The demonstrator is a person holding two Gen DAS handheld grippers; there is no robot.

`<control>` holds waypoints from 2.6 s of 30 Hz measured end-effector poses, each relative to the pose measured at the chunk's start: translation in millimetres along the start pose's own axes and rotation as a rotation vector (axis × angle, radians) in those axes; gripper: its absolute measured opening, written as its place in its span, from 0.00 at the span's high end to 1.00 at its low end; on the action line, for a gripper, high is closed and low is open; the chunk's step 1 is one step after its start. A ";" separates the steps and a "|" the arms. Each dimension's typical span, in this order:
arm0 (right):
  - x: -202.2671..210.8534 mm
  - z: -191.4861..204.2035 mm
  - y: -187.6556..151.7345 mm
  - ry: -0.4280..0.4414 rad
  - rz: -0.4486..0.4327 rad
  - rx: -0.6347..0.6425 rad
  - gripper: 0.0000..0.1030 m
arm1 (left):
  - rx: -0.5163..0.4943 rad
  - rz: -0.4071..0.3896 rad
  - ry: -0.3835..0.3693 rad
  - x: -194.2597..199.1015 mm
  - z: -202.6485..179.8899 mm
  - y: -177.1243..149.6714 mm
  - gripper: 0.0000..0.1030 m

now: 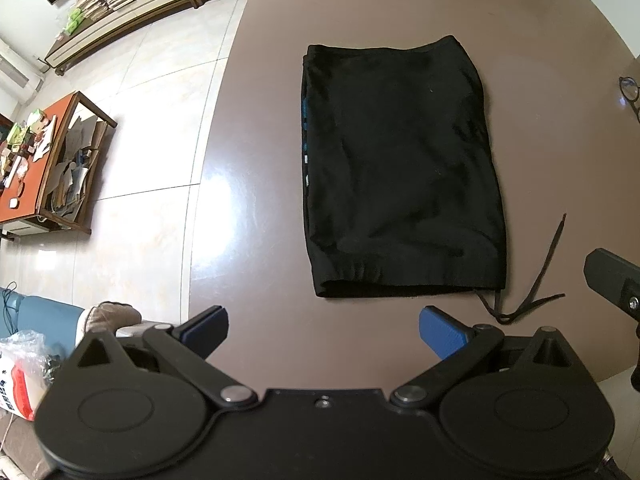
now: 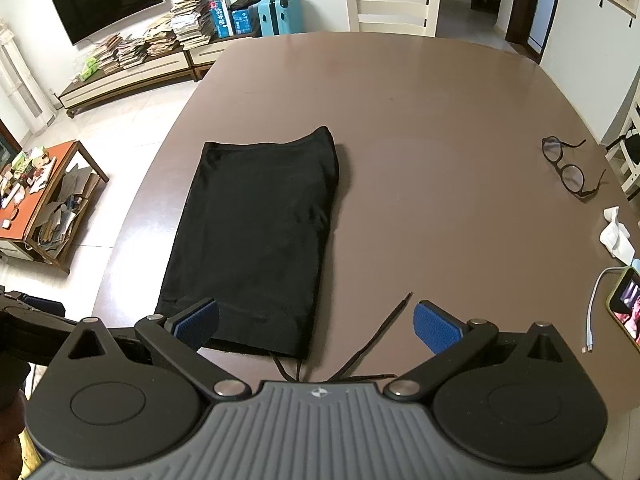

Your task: Fold clothes

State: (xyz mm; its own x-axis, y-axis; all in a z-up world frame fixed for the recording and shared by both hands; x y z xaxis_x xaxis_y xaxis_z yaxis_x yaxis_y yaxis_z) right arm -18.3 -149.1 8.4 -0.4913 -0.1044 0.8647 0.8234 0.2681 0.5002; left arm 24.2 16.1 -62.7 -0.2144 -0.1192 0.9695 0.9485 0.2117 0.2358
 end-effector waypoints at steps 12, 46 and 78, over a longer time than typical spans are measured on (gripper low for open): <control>6.2 6.6 9.3 -0.013 -0.046 0.042 0.00 | -0.003 -0.042 -0.010 8.1 -1.0 5.2 0.01; 4.1 15.1 11.1 -0.022 -0.057 0.051 0.00 | -0.024 -0.038 -0.024 6.5 -4.4 13.4 0.01; 1.1 13.0 13.1 -0.021 -0.044 0.038 0.00 | -0.033 -0.021 -0.026 1.9 -8.1 17.7 0.01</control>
State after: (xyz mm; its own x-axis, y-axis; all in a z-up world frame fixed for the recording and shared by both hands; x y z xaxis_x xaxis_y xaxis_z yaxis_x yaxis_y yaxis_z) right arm -11.7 -133.2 15.3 -0.5329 -0.0963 0.8407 0.7899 0.2996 0.5351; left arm 42.5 11.8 -57.3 -0.2400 -0.0983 0.9658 0.9507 0.1776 0.2543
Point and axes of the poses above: each gripper's, at about its wrist camera, not at the fingertips, and x roughly against the way its jaws point, z to its left, y to its top, the point moved 6 cm from there along -x, roughly the way its jaws point, and after that the axes turned 14 degrees about x, right-handed, at the moved point
